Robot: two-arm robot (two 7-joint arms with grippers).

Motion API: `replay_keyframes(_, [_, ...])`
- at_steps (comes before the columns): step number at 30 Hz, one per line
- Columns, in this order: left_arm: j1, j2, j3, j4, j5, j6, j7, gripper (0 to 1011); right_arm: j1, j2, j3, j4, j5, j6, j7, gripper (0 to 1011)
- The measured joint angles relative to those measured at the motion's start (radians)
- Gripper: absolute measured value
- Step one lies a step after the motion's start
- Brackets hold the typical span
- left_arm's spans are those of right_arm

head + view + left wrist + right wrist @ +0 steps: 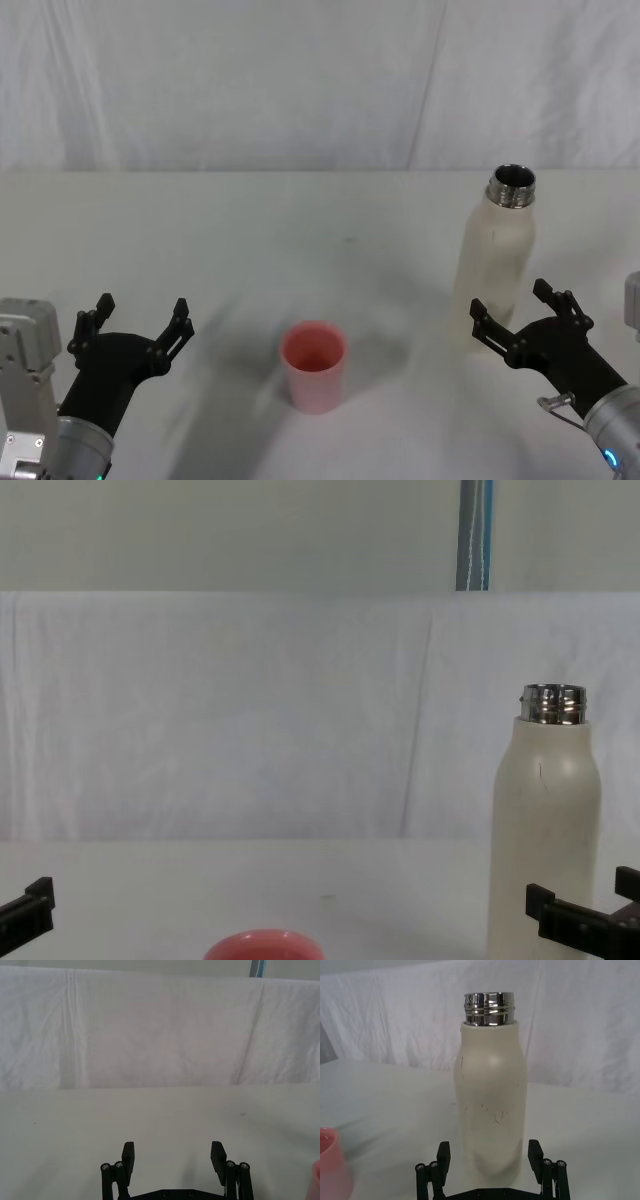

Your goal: Grasp the thermos with one hand and pour water into the cup lid.

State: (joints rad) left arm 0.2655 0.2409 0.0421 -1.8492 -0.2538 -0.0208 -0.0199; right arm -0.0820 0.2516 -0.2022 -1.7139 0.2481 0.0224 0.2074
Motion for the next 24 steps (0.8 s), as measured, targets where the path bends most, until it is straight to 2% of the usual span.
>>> replay_keyframes(7, [0.0,0.0,0.0,0.0,0.0,0.0,0.0,1001,-0.039,-0.004,0.009,-0.037,-0.012,-0.034,-0.009,1002])
replay_keyframes(12, [0.0,0.0,0.0,0.0,0.0,0.0,0.0,1001,-0.07,-0.012,0.015,-0.056,-0.03,-0.081,-0.017,1002])
replay_keyframes(19, [0.0,0.0,0.0,0.0,0.0,0.0,0.0,1001,-0.099,-0.027,0.018,-0.06,-0.048,-0.141,-0.017,1002])
replay_keyframes(24, [0.0,0.0,0.0,0.0,0.0,0.0,0.0,1001,-0.111,-0.029,0.01,-0.06,-0.052,-0.159,0.001,1002])
